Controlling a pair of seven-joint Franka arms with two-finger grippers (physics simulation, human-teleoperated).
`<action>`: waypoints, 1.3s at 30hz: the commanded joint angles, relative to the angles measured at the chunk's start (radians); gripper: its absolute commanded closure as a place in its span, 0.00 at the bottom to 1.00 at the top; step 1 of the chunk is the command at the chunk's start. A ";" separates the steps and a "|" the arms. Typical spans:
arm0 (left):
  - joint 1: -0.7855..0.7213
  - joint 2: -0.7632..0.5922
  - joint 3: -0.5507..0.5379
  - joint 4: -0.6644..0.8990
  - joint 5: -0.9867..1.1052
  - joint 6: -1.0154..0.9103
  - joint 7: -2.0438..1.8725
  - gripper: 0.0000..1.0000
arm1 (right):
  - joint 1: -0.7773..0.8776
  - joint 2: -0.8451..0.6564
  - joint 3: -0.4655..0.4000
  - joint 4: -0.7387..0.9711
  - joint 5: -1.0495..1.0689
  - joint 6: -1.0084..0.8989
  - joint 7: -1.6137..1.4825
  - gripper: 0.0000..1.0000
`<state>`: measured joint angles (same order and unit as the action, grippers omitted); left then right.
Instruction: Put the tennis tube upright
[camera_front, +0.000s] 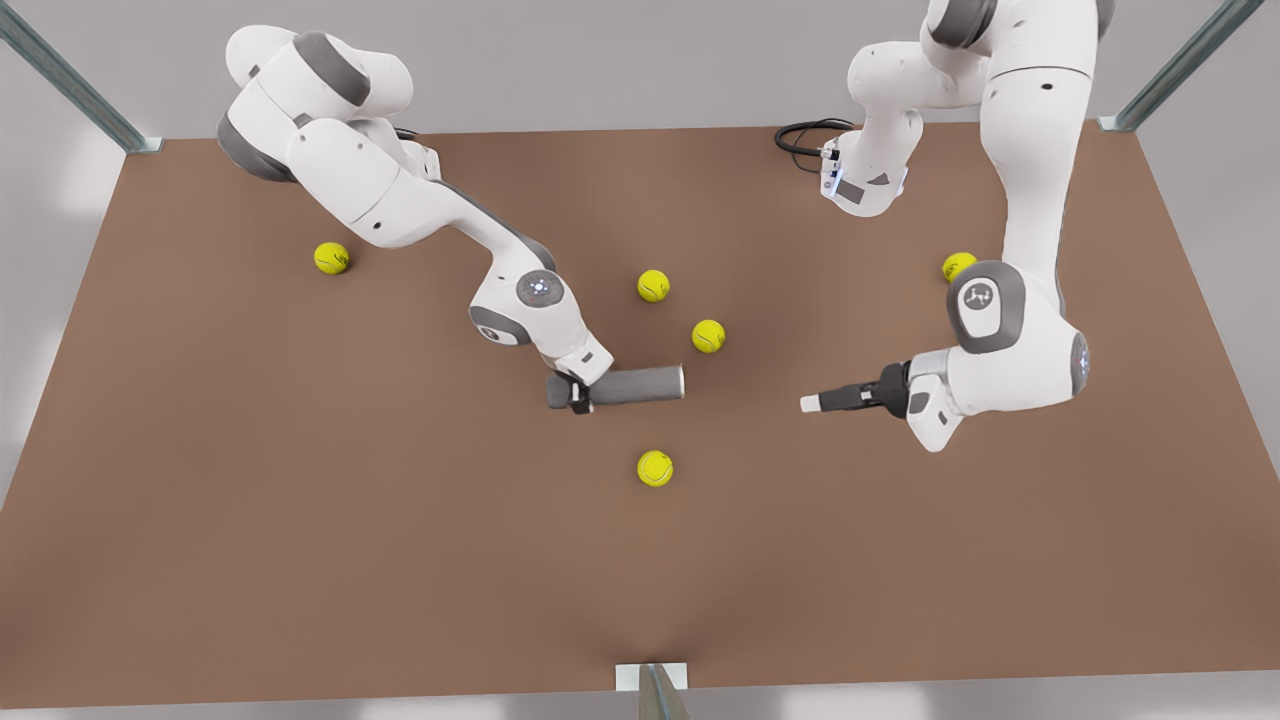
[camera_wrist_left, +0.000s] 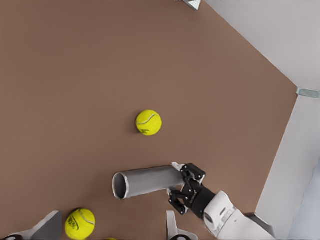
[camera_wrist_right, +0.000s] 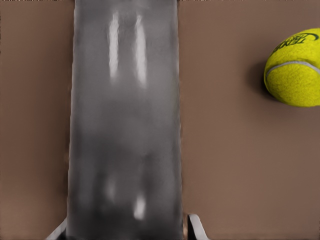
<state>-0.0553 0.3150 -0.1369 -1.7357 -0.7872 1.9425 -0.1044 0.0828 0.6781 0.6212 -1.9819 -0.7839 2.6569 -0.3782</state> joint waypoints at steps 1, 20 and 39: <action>-0.001 -0.002 -0.004 -0.004 -0.070 0.009 0.000 0.01 | 0.000 0.000 0.000 0.000 0.000 0.000 0.001 0.00; 0.009 0.036 -0.254 -0.262 -0.354 0.297 0.296 0.01 | -0.347 -0.457 -0.093 0.635 0.554 -1.086 0.248 0.00; -0.086 0.217 -0.283 -0.272 -0.498 0.556 0.568 0.01 | -0.092 -0.483 -0.612 0.614 0.719 -1.147 0.243 0.00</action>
<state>-0.1450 0.5373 -0.4188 -2.0066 -1.2777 2.5070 0.4659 -0.0060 0.1961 0.0094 -1.3685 -0.0667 1.5069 -0.1372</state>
